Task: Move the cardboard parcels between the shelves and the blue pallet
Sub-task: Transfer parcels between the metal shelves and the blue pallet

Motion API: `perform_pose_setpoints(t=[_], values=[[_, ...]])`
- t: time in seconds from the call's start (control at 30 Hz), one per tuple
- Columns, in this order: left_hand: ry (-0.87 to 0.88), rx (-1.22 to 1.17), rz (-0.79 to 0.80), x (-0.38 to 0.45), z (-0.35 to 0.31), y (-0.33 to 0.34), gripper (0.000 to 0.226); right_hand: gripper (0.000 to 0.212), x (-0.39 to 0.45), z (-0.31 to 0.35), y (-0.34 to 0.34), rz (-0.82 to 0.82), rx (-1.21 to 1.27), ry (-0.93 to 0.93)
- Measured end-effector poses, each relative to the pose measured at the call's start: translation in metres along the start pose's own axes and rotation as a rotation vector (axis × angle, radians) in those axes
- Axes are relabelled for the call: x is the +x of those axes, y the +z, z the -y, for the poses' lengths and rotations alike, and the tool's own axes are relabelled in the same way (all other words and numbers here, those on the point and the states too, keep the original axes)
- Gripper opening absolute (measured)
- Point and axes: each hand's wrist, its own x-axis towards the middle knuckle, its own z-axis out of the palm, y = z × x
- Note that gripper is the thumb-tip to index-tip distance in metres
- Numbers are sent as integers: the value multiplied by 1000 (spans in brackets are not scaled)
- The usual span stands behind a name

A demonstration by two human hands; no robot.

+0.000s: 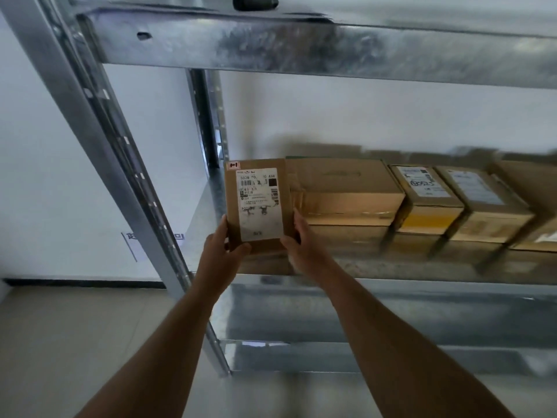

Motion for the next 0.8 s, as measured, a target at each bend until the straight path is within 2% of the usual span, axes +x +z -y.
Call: perform_pose_setpoints(t=[0.17, 0.33, 0.5, 0.8], values=[[53, 38, -6, -38, -13, 25, 55, 59, -50, -3, -27, -23, 17, -69], [87, 65, 65, -72, -38, 75, 62, 54, -104, -14, -71, -104, 3, -127], [183, 99, 132, -100, -61, 139, 62, 62, -163, -31, -127, -183, 12, -153], [248, 163, 304, -146, -84, 275, 71, 59, -267, -84, -232, -400, -8, -144]])
